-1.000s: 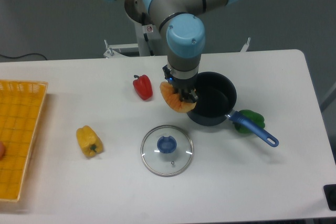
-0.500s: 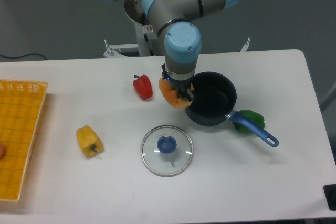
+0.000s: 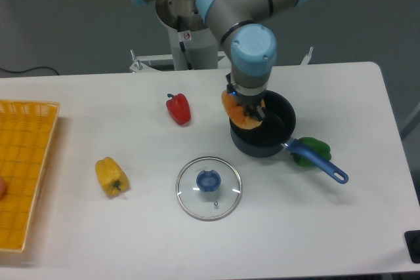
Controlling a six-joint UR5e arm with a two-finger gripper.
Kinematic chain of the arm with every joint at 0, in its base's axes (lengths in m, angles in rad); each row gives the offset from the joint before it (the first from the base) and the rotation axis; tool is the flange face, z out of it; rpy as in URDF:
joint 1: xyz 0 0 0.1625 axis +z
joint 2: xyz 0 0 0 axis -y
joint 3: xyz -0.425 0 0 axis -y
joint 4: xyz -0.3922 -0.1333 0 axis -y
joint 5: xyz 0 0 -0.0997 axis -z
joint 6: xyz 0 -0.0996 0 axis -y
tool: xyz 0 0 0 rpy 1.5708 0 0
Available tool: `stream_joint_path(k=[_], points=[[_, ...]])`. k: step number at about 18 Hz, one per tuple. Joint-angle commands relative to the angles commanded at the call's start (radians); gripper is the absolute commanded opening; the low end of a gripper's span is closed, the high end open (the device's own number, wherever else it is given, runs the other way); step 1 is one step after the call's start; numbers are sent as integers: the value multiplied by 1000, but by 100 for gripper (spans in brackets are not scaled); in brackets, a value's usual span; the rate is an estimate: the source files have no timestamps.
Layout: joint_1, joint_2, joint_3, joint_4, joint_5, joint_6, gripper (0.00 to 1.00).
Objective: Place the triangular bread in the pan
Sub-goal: 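Move the held bread over the black pan and lower it inside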
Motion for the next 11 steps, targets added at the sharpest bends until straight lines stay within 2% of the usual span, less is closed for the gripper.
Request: stream_joint_path(k=[4, 6, 11], points=[[17, -9, -8, 34, 2, 5, 30], [15, -32, -9, 49, 2, 3, 32], [14, -51, -6, 63, 5, 2, 35]])
